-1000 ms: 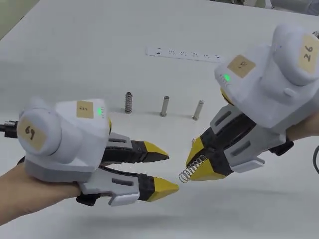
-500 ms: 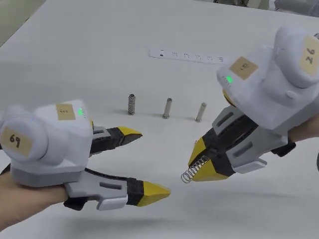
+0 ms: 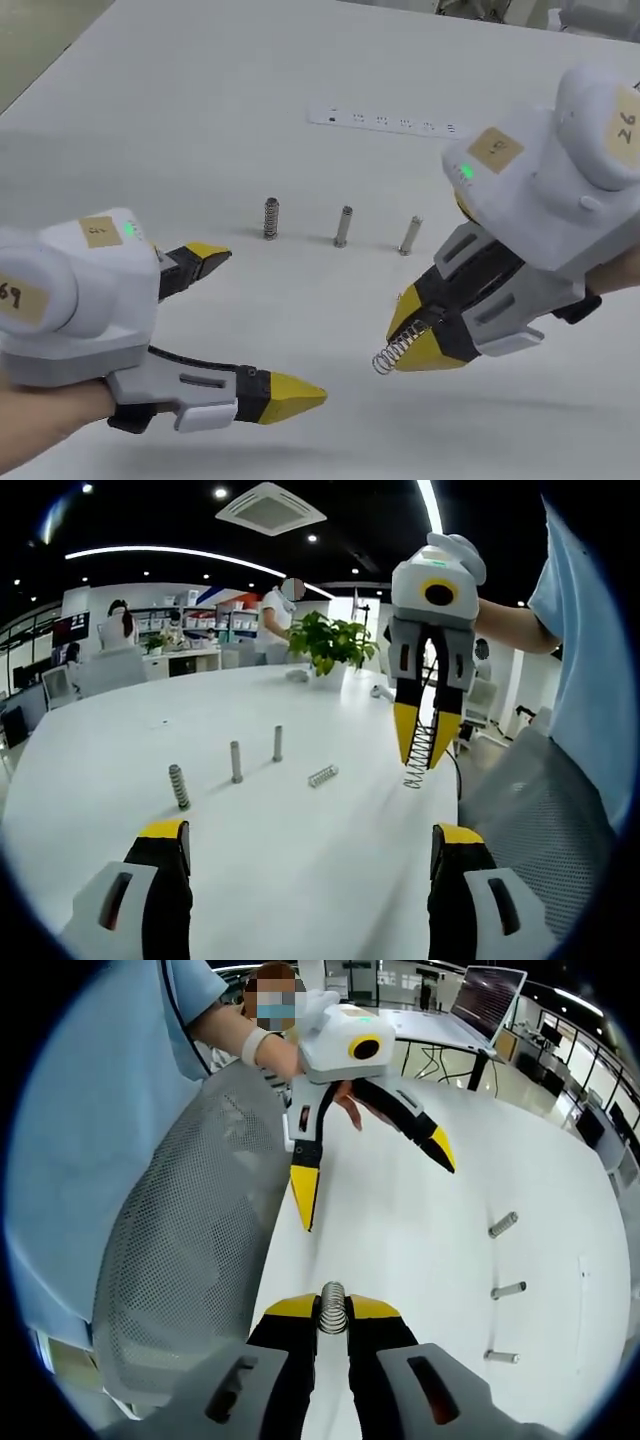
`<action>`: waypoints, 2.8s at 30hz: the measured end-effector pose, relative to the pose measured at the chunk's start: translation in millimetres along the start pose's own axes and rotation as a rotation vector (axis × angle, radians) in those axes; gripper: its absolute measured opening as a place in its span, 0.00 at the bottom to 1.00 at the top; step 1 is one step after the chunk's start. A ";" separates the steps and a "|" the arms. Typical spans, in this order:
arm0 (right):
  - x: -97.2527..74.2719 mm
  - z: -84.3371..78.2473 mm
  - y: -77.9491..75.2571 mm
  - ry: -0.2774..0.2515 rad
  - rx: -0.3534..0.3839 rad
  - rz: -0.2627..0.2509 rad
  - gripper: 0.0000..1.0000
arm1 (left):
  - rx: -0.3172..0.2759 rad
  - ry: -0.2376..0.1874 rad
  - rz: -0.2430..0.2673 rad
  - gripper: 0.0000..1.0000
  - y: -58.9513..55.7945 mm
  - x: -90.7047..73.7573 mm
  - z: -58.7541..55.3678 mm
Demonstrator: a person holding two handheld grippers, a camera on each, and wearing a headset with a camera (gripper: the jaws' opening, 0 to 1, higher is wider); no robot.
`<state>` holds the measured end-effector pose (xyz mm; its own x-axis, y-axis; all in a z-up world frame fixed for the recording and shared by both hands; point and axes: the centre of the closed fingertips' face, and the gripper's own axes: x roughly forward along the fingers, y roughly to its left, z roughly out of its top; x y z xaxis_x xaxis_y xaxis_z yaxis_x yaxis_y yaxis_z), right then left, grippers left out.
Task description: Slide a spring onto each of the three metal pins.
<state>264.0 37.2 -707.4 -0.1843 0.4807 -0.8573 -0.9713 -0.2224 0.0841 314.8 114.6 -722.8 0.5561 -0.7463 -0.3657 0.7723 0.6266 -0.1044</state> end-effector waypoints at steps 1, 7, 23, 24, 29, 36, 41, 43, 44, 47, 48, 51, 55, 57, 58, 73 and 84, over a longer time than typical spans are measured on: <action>-0.3 -0.4 -0.7 0.001 0.002 0.000 0.08 | -0.005 -0.001 0.001 0.98 0.8 -0.5 -0.1; -1.1 -3.3 -6.2 0.007 0.007 -0.005 0.08 | -0.024 0.007 0.013 0.98 4.2 -1.5 -7.3; -4.3 -10.3 -44.0 0.018 0.033 -0.063 0.08 | -0.048 -0.009 0.064 0.98 14.4 -7.6 -12.5; -5.2 -9.9 -47.2 0.018 0.032 -0.069 0.08 | -0.046 -0.011 0.065 0.98 14.8 -7.5 -12.3; -9.5 -9.5 -63.0 0.033 0.027 -0.079 0.08 | -0.043 -0.021 0.073 0.97 16.3 -7.3 -10.8; -13.9 -13.7 -82.7 0.069 0.013 -0.087 0.08 | -0.056 -0.019 0.072 0.98 17.1 -7.7 -12.8; -17.1 -14.1 -95.3 0.089 0.001 -0.094 0.08 | -0.057 -0.019 0.070 0.98 17.2 -8.3 -12.8; -19.7 -13.9 -103.5 0.098 -0.006 -0.099 0.08 | -0.055 -0.017 0.071 0.97 18.1 -8.6 -13.1; -20.4 -13.5 -106.1 0.100 -0.007 -0.099 0.08 | -0.055 -0.017 0.072 0.97 18.4 -8.8 -13.3; -22.6 -12.6 -114.7 0.111 -0.017 -0.102 0.08 | -0.059 -0.018 0.074 0.97 19.4 -9.5 -13.4; -23.0 -12.6 -117.4 0.116 -0.018 -0.103 0.08 | -0.058 -0.018 0.074 0.97 19.7 -9.8 -13.4; -25.7 -11.2 -129.9 0.129 -0.027 -0.106 0.08 | -0.062 -0.019 0.077 0.97 21.2 -10.5 -13.6; -28.8 -10.4 -142.9 0.151 -0.040 -0.106 0.08 | -0.067 -0.020 0.079 0.97 23.1 -10.7 -13.4; -29.4 -10.0 -147.9 0.155 -0.045 -0.108 0.08 | -0.070 -0.019 0.080 0.96 23.9 -10.8 -13.6; -30.3 -10.8 -153.8 0.157 -0.041 -0.108 0.08 | -0.071 -0.019 0.080 0.96 24.2 -10.9 -13.6; -23.2 -14.8 -184.4 0.192 -0.050 -0.116 0.08 | -0.079 -0.014 0.084 0.96 26.2 -9.9 -15.3; -10.2 -13.3 -189.8 0.228 -0.080 -0.111 0.08 | -0.093 -0.017 0.087 0.95 28.9 -9.5 -16.4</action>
<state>452.3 63.3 -721.3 -0.0297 0.3042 -0.9521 -0.9669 -0.2501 -0.0498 326.8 143.5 -737.5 0.6254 -0.6915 -0.3616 0.6896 0.7066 -0.1587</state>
